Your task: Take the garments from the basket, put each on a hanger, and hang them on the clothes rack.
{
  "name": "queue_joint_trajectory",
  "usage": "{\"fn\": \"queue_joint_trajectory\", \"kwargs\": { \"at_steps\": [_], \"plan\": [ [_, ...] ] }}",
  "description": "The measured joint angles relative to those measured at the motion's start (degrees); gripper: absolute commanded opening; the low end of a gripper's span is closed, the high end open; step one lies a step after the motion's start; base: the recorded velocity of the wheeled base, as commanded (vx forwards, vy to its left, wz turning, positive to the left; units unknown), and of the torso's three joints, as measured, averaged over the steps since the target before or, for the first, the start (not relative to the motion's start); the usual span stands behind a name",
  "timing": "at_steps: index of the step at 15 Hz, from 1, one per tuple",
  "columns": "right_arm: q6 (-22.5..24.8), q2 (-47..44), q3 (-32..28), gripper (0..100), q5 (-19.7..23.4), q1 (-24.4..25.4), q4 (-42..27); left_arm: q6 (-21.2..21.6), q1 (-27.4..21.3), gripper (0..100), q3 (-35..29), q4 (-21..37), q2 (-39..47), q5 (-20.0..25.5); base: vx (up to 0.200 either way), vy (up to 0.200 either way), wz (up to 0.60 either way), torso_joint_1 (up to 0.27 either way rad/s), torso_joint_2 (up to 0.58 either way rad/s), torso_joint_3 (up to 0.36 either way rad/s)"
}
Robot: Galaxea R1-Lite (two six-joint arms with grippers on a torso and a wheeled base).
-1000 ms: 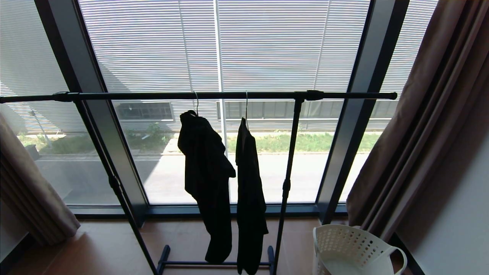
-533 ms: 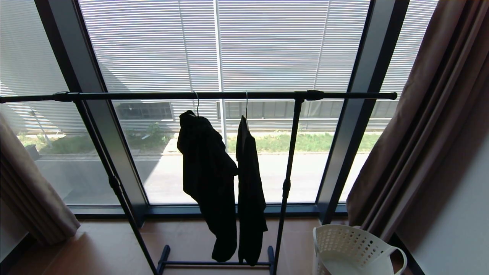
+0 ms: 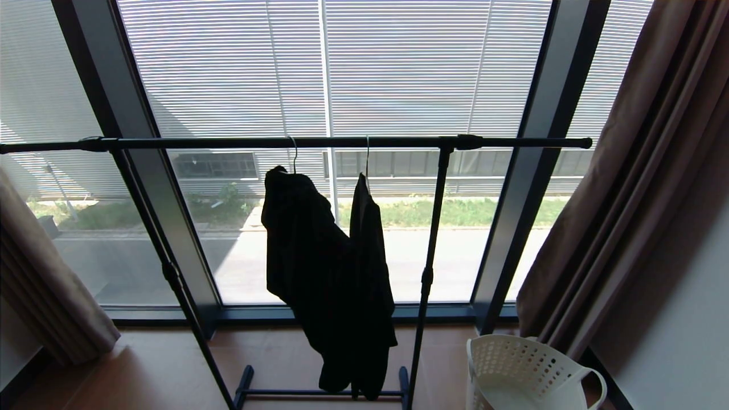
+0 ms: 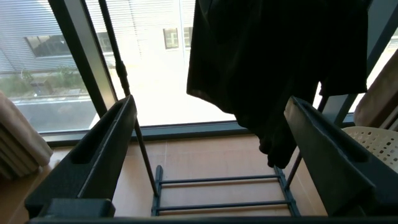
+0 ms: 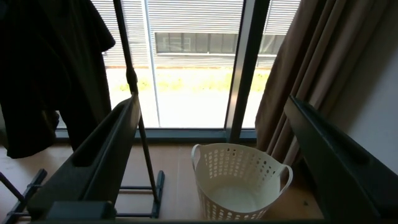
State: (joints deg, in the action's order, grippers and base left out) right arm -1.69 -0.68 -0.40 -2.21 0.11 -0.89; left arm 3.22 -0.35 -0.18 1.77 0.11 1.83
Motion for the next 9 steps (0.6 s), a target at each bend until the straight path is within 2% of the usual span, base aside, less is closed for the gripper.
{"fn": "queue_joint_trajectory", "kwargs": {
  "at_steps": [9],
  "plan": [
    [0.0,0.5,0.0,100,0.1,0.1,-0.1,0.0,0.0,100,0.0,0.0,0.0,0.0,0.0,0.0,0.0,0.0,0.0,0.0]
  ]
}}
